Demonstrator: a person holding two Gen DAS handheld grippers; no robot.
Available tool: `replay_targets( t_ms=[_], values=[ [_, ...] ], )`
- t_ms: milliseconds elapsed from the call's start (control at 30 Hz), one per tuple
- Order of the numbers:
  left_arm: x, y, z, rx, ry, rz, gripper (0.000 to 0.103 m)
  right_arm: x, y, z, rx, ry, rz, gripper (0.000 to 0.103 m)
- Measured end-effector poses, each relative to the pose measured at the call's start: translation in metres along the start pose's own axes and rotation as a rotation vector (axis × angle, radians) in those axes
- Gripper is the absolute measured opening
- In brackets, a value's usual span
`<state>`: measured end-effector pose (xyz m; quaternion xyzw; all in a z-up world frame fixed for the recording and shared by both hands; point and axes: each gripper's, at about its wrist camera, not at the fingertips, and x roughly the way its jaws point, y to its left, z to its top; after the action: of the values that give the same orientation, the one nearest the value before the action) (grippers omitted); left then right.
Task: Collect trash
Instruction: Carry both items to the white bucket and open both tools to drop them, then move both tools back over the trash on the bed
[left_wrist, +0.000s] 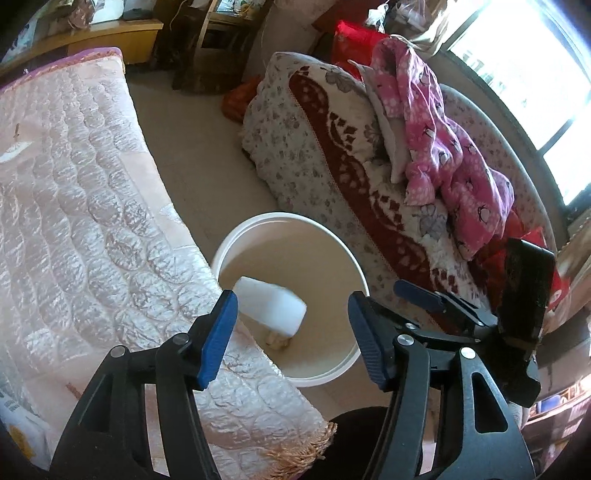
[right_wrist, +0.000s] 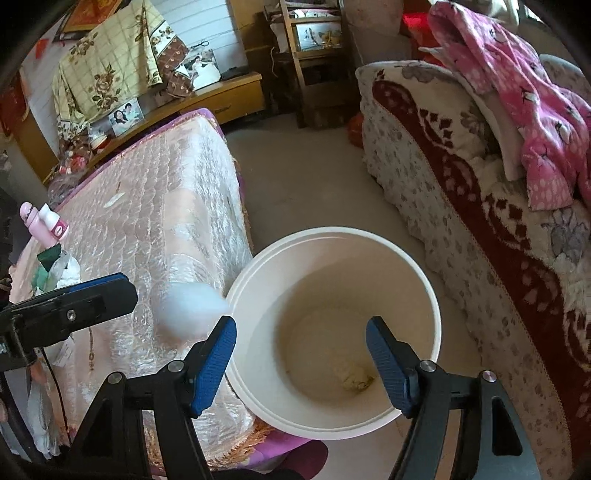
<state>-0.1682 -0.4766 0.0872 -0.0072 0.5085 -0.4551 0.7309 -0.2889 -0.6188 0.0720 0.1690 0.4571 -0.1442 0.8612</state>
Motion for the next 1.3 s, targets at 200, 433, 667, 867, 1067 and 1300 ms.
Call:
replay_targets(
  t_ms=[200,433,667,867,1067,1300],
  values=[
    [-0.013,0.004,-0.009,-0.014,-0.021,0.076,0.061,-0.01,0.006,-0.004,-0.013,-0.008,0.01,0.071],
    [-0.041,0.01,-0.027,-0.005,-0.084,0.188,0.061,-0.023,0.027,-0.007,-0.036,-0.042,0.038,0.071],
    [-0.075,0.025,-0.047,-0.004,-0.161,0.295,0.061,-0.034,0.06,-0.007,-0.083,-0.069,0.056,0.071],
    [-0.105,0.04,-0.061,-0.022,-0.204,0.347,0.061,-0.042,0.096,-0.008,-0.131,-0.088,0.098,0.072],
    [-0.134,0.048,-0.07,-0.042,-0.244,0.352,0.061,-0.047,0.13,-0.01,-0.174,-0.095,0.135,0.074],
    [-0.18,0.057,-0.075,-0.065,-0.281,0.307,0.061,-0.054,0.16,-0.02,-0.229,-0.09,0.192,0.075]
  ],
)
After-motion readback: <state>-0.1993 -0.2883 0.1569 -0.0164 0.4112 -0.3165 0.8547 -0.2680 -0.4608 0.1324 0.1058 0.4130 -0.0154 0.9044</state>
